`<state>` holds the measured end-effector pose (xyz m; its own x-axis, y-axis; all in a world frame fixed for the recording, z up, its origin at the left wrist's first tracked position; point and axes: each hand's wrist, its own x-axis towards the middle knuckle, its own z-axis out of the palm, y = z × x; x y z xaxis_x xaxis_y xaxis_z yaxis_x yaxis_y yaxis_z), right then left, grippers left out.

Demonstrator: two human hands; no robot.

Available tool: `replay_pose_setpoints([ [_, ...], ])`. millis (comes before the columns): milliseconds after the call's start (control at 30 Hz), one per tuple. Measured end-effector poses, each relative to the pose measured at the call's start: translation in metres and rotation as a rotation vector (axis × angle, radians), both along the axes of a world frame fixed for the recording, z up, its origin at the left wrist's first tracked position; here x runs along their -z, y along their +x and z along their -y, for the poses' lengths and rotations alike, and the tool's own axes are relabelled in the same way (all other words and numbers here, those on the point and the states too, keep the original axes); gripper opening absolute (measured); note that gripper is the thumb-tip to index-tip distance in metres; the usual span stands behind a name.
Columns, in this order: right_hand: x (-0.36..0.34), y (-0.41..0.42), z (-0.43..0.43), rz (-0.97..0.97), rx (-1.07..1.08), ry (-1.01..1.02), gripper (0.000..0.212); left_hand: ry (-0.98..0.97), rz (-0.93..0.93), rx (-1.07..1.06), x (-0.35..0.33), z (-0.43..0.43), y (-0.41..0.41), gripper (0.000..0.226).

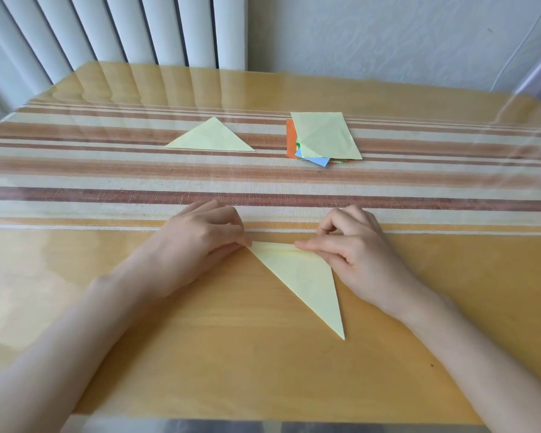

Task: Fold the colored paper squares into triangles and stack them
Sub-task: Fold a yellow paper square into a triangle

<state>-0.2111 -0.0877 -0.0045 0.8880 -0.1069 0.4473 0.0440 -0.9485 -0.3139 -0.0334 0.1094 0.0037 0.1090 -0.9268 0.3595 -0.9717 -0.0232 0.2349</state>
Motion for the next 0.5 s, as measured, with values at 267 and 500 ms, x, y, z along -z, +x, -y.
replay_pose_setpoints([
  [267,-0.009,-0.014,-0.019,-0.111,0.090,-0.306,0.056,0.046,0.252,-0.189,0.003,-0.018,-0.027,0.035],
  [500,-0.012,-0.003,-0.064,-0.179,0.244,-0.304,0.038,0.187,-0.017,-0.219,0.000,-0.012,-0.059,0.061],
])
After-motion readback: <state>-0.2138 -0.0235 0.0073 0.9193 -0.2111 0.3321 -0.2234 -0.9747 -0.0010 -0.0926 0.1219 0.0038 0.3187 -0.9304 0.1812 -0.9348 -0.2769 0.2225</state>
